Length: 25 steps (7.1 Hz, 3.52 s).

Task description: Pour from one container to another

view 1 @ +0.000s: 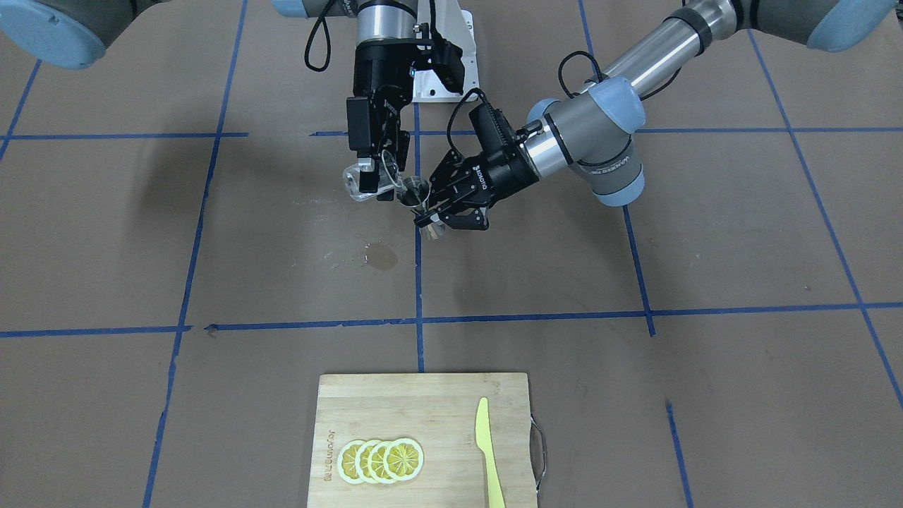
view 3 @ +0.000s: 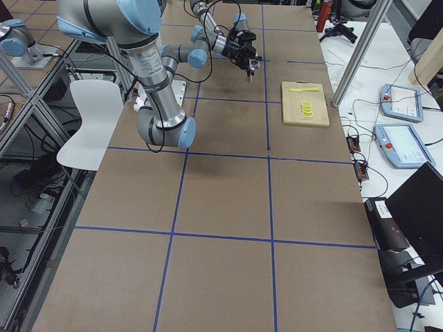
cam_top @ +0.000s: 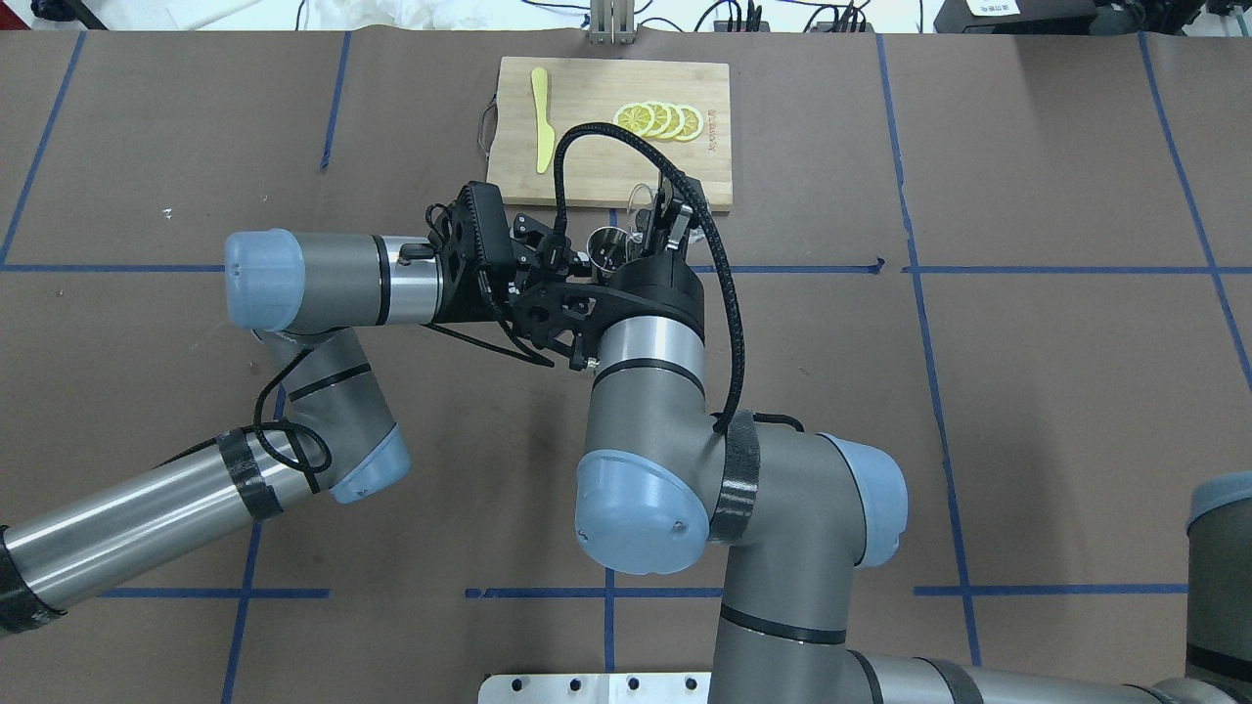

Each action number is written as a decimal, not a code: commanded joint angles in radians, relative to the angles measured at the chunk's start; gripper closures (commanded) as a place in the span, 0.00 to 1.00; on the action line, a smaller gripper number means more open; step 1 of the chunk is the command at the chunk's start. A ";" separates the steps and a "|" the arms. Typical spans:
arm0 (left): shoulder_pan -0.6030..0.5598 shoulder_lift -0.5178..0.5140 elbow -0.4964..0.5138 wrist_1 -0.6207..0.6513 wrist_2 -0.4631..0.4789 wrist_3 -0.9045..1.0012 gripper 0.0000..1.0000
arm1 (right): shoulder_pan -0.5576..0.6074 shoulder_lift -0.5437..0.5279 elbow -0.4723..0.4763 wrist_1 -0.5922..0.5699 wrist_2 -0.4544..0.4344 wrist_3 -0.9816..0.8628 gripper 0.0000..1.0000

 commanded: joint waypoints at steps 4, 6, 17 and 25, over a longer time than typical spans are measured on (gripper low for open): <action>0.000 0.000 -0.002 0.000 0.000 0.002 1.00 | -0.001 0.008 -0.012 0.000 -0.003 -0.020 1.00; 0.000 0.000 -0.002 0.000 0.000 0.000 1.00 | -0.001 0.024 -0.038 0.000 -0.012 -0.021 1.00; -0.001 0.003 -0.002 0.000 0.001 0.002 1.00 | 0.004 0.001 0.037 0.125 0.012 0.045 1.00; -0.056 0.015 -0.028 -0.002 0.000 -0.049 1.00 | 0.008 -0.044 0.069 0.179 0.053 0.154 1.00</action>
